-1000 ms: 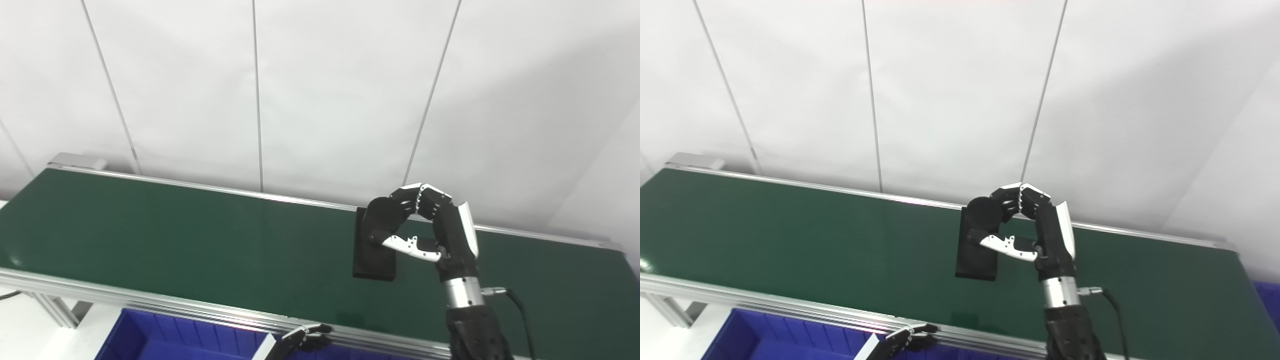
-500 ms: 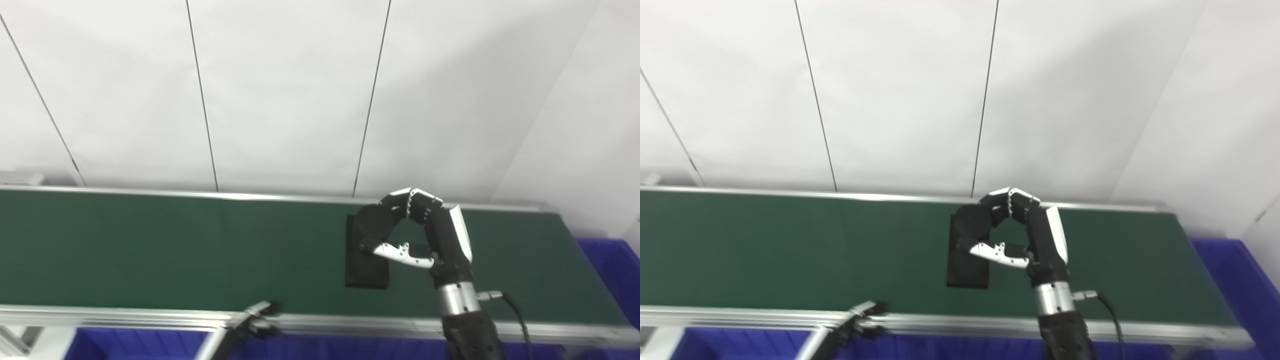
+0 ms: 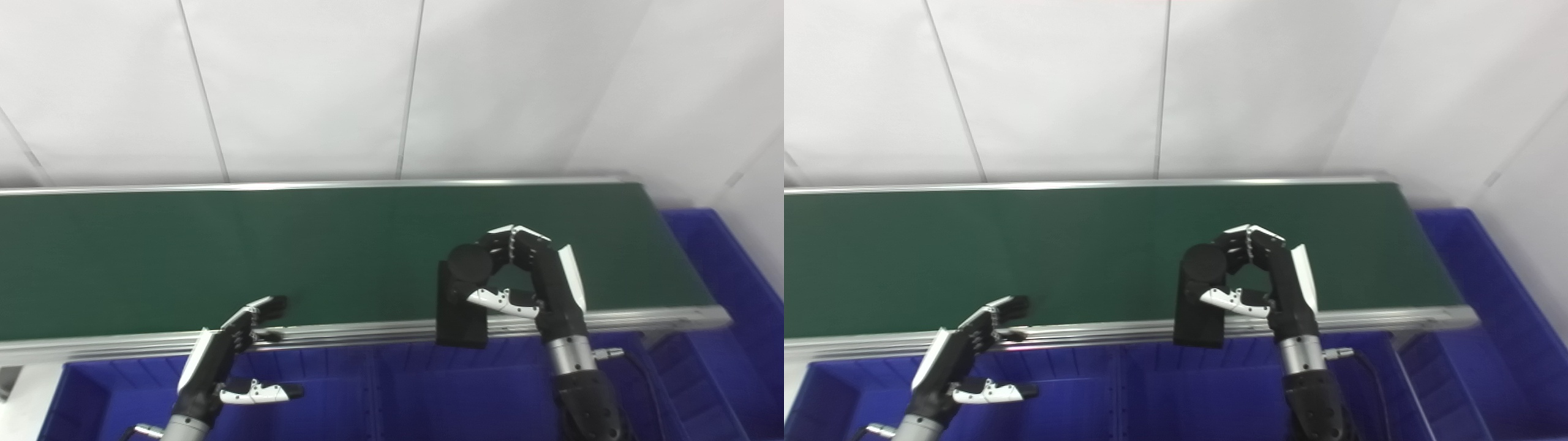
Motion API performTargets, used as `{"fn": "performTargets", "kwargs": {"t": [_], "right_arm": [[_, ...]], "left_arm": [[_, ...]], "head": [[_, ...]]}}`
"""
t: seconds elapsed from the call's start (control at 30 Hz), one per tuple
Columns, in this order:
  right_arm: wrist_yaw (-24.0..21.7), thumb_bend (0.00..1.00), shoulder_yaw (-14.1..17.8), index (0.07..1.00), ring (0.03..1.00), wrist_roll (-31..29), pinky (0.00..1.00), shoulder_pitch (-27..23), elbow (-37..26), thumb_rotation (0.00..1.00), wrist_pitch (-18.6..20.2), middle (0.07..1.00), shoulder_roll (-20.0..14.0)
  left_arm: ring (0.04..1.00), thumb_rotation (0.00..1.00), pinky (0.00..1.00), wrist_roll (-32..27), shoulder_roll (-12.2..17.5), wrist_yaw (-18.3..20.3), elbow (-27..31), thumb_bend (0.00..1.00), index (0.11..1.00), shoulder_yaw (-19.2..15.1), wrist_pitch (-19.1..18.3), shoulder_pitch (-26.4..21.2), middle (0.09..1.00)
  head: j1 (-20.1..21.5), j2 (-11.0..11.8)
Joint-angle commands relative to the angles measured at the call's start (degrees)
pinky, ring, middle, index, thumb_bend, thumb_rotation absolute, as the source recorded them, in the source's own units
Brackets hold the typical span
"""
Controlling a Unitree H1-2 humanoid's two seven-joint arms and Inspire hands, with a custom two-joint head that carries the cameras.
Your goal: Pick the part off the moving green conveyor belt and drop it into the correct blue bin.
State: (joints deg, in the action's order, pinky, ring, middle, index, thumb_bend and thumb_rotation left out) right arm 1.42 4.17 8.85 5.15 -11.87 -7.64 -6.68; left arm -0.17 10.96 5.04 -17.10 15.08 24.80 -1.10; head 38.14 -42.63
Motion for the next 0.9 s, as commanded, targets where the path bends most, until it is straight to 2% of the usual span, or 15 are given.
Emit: {"fn": "performTargets", "kwargs": {"t": [0.0,0.1,0.13,0.23,0.4,0.7,0.87], "right_arm": [[0.7,0.52,0.9,0.503,0.434,-1.2,0.36,0.2,-2.5,0.0,0.8,0.482,0.1],[0.5,0.52,1.5,0.499,0.438,-2.0,0.37,1.4,-3.2,0.0,1.4,0.481,0.2],[0.5,0.52,1.8,0.499,0.439,-2.3,0.38,2.0,-3.5,0.0,1.9,0.481,0.1],[0.7,0.52,2.5,0.507,0.429,-1.7,0.36,3.8,-3.6,0.0,1.7,0.482,-0.3],[1.6,0.52,3.5,0.506,0.43,0.0,0.35,6.4,-2.3,0.0,0.1,0.48,-0.5],[3.4,0.52,4.8,0.505,0.433,0.8,0.36,9.6,-0.2,0.0,-0.3,0.477,0.1],[4.4,0.52,5.3,0.496,0.443,1.7,0.37,11.0,1.7,0.0,-0.9,0.473,0.0]], "left_arm": [[0.813,0.14,0.75,-0.7,0.2,1.3,2.0,0.97,0.797,-1.4,2.1,-0.2,0.812],[0.809,0.13,0.75,-0.9,-0.1,2.7,2.8,0.97,0.799,-2.7,2.1,0.0,0.808],[0.809,0.13,0.75,-0.9,-0.2,3.1,3.1,0.97,0.8,-3.2,2.1,0.0,0.808],[0.809,0.14,0.76,-1.1,-0.4,4.2,3.7,0.96,0.804,-4.3,2.1,0.0,0.81],[0.804,0.15,0.75,-1.1,-0.7,5.5,3.7,0.96,0.804,-5.7,2.1,-0.3,0.814],[0.808,0.17,0.74,-2.3,-0.3,7.5,4.5,1.0,0.811,-7.9,2.0,-0.4,0.812],[0.803,0.19,0.74,-2.2,0.0,8.2,4.5,0.99,0.81,-8.6,2.0,-0.7,0.81]], "head": [[0.6,-0.9],[0.9,-1.6],[0.9,-2.6],[1.5,-3.6],[3.1,-4.0],[6.8,-6.4],[7.7,-6.6]]}}
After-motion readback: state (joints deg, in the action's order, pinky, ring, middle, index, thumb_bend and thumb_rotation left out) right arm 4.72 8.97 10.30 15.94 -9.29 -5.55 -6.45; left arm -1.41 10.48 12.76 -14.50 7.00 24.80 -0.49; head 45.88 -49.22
